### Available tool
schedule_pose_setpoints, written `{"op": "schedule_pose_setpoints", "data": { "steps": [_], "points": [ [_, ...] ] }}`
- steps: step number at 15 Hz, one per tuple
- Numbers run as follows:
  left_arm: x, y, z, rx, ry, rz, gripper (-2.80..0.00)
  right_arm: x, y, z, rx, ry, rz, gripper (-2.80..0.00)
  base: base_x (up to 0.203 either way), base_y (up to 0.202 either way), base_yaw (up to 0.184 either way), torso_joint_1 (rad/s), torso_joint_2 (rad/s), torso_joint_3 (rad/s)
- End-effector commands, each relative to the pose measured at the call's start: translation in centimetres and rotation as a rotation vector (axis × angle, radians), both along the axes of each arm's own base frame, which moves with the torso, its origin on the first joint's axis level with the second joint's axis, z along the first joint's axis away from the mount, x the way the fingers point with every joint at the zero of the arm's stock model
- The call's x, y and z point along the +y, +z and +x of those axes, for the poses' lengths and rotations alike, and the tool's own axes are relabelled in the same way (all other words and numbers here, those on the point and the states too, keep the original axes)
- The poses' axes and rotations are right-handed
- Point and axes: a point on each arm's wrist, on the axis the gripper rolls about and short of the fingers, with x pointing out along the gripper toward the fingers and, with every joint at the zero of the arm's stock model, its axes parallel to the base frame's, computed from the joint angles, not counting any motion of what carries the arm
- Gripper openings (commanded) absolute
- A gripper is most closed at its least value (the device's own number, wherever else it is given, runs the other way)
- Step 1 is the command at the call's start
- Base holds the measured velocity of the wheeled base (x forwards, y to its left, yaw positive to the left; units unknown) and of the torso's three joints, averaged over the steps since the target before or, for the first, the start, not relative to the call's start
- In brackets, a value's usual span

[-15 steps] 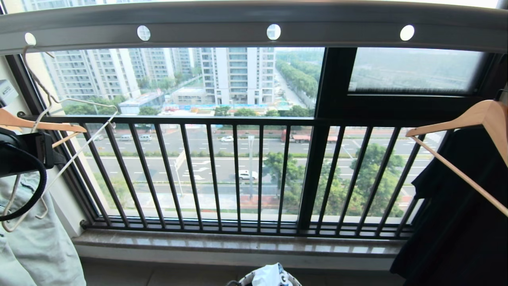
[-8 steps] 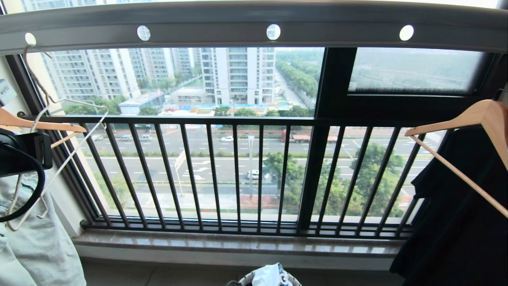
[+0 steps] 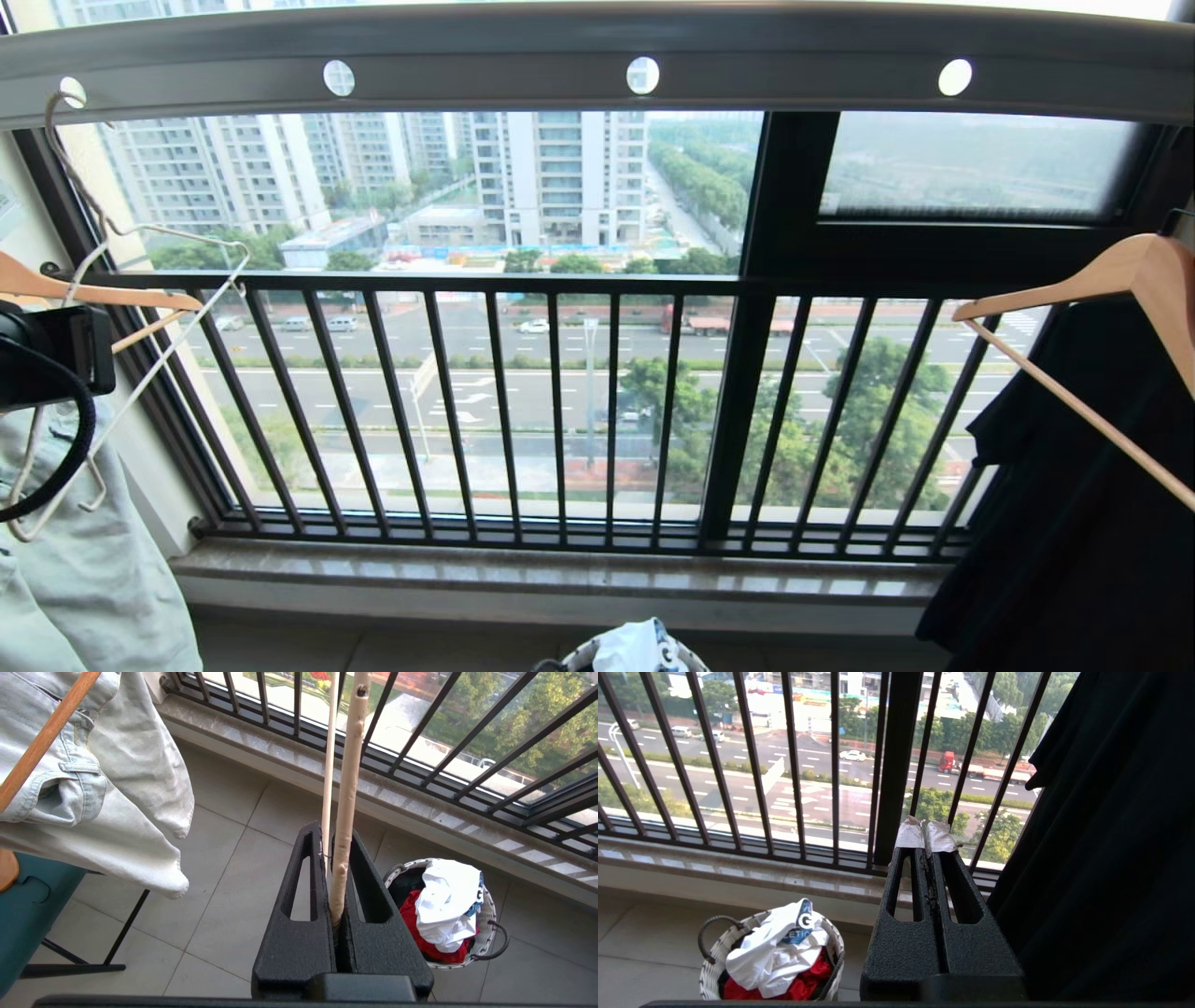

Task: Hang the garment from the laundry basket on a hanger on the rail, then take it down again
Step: Pick up the clothes rack on the clothesline

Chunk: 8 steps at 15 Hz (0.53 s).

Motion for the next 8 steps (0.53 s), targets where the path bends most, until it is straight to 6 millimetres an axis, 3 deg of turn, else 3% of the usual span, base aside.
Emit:
{"op": "schedule_pose_setpoints", "data": {
  "steps": [1, 8],
  "points": [
    [-0.01, 0.15, -0.28, -0.007, 0.002, 0.000, -2.80, 0.00, 0.00, 0.01, 0.001, 0.000, -0.001, -2.80, 0.000, 0.000, 0.000, 0.000, 0.00, 0.000],
    [-0.07, 0.53, -0.96, -0.027, 0.002, 0.003, -2.80, 0.00, 0.00, 0.01, 0.001, 0.001, -0.001, -2.80, 0.000, 0.000, 0.000, 0.000, 0.00, 0.000]
  ]
}}
